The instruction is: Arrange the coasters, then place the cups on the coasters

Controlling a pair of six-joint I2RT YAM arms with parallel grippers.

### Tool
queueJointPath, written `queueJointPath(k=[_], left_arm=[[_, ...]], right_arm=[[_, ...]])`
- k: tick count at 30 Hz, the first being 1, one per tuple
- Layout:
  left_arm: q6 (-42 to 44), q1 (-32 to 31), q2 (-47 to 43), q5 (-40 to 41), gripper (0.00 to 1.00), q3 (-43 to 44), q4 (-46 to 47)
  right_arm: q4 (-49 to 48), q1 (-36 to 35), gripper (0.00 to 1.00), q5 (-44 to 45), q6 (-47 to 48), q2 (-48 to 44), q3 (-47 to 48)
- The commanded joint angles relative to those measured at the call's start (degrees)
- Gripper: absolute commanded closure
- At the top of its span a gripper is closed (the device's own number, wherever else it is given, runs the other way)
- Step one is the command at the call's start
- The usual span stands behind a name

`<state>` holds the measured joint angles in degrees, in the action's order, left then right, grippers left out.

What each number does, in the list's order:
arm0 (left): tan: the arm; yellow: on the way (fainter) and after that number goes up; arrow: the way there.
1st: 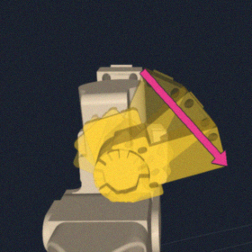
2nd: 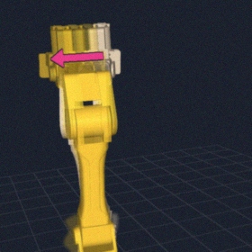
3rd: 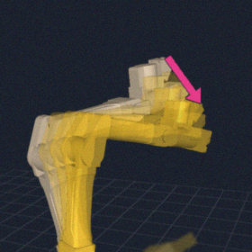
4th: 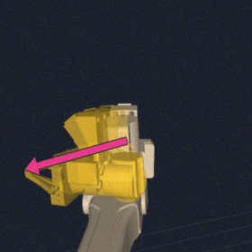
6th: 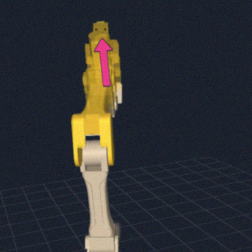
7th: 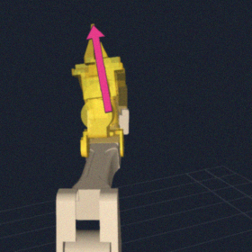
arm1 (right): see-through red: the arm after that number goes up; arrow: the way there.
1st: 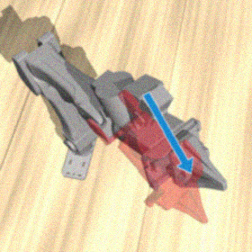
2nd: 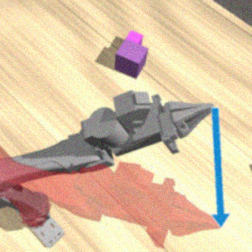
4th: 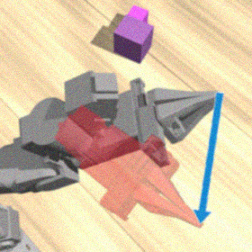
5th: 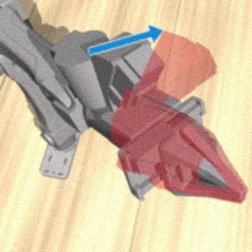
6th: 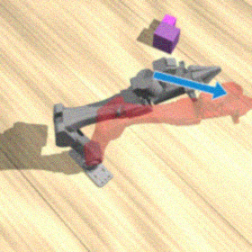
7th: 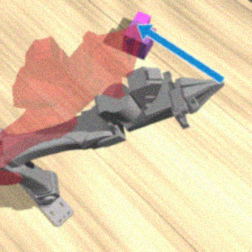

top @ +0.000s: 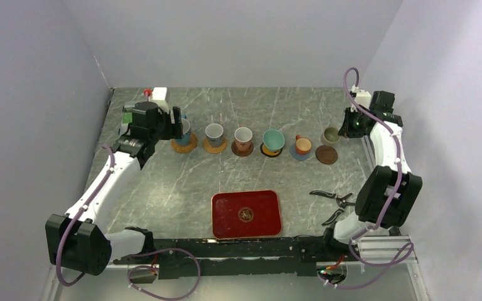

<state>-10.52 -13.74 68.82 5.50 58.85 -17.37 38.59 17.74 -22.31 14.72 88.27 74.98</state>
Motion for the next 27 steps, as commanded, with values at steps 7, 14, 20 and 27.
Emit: queueJointPath(k=[7, 14, 20, 27], left_arm=[[1.2, -0.5, 1.7, 1.3, 0.21, 0.3, 1.8], [1.6, -0.4, 2.2, 2.0, 0.21, 0.3, 1.7], [1.6, -0.4, 2.7, 2.0, 0.21, 0.6, 1.7], [1.7, -0.4, 2.7, 2.1, 0.21, 0.6, 1.6]], right_arm=[[2.5, 1.5, 1.00, 0.4, 10.1, 6.3, 5.2], [2.1, 1.5, 1.00, 2.1, 10.5, 10.2, 5.0], [1.8, 1.5, 1.00, 3.5, 10.7, 12.8, 5.4], [0.6, 1.5, 1.00, 3.6, 10.3, 14.1, 4.9]])
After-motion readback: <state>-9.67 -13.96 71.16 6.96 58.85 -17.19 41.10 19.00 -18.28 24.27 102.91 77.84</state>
